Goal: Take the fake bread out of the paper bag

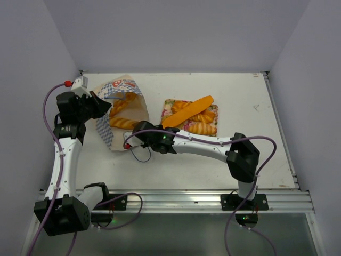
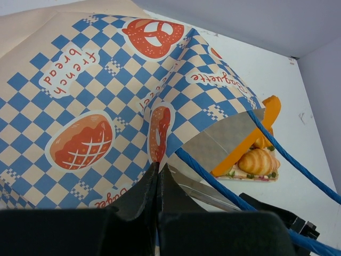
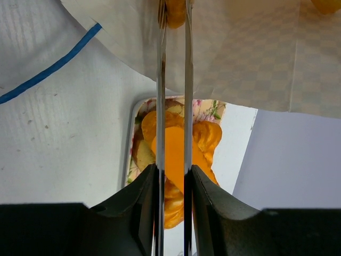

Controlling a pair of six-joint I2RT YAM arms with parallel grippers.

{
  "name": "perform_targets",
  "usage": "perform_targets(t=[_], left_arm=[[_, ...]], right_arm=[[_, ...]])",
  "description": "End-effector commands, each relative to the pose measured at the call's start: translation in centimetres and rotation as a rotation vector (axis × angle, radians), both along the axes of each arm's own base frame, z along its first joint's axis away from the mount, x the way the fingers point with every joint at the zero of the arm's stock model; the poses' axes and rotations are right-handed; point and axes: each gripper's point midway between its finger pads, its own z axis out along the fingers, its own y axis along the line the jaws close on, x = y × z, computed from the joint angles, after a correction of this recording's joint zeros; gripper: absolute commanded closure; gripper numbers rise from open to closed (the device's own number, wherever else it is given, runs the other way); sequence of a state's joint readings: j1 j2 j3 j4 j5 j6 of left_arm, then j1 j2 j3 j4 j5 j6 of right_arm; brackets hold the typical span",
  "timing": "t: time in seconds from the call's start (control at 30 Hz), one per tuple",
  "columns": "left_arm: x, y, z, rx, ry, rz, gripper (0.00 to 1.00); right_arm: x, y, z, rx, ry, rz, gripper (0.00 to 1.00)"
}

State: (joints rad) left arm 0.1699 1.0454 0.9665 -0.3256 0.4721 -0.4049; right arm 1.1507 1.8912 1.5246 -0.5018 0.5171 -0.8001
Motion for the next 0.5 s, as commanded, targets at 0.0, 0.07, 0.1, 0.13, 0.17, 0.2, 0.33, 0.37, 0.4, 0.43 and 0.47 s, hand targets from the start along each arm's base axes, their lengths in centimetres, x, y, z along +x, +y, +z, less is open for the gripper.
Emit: perform_targets(t=[0.0,0.07,0.1,0.13,0.17,0.2,0.33,0.37,0.4,0.43,0.47], left_arm=[[-0.1,-0.1,0.9,-0.001,-0.034,-0.016,1.00],[-0.1,-0.1,0.9,-0.002,-0.034,-0.018,1.00],[-0.1,-0.2,0.9,-0.002,-0.033,-0.017,1.00],[-0.1,-0.1,1.0,-0.002,-0.035,-0.014,1.00],[-0.1,-0.2,0.9,-0.002,-0.033,-0.017,1.00],[-0.1,-0.2,0.9,-0.002,-0.033,-0.017,1.00],[-0.2,-0.2,0.9,-0.006,-0.034,-0.017,1.00],[-0.2,-0.3,0.8,-0.008,-0.032,-0.018,1.00],[-0.3,-0.2,0.8,-0.008,-0.032,-0.017,1.00],[-0.3,-0.3,0.8,-0.009,-0.033,-0.018,1.00],[-0.3,-0.3,0.8,-0.009,-0.033,-0.018,1.00]], right_arm=[[0.8,0.6,0.6,0.028,-0.028,-0.029,0.77],[1.0,0.9,0.6,0.031,-0.033,-0.033,0.74],[1.1,1.0,0.5,0.030,-0.034,-0.033,0.73],[1.1,1.2,0.5,0.034,-0.035,-0.032,0.71],[1.2,1.3,0.5,0.033,-0.037,-0.034,0.71],[1.3,1.3,0.5,0.034,-0.041,-0.037,0.70],[1.6,1.6,0.4,0.038,-0.047,-0.042,0.67],[1.6,1.7,0.4,0.039,-0.049,-0.043,0.66],[1.6,1.7,0.3,0.038,-0.050,-0.046,0.66],[1.7,1.7,0.2,0.040,-0.051,-0.046,0.65],[1.7,1.7,0.1,0.038,-0.051,-0.047,0.64]])
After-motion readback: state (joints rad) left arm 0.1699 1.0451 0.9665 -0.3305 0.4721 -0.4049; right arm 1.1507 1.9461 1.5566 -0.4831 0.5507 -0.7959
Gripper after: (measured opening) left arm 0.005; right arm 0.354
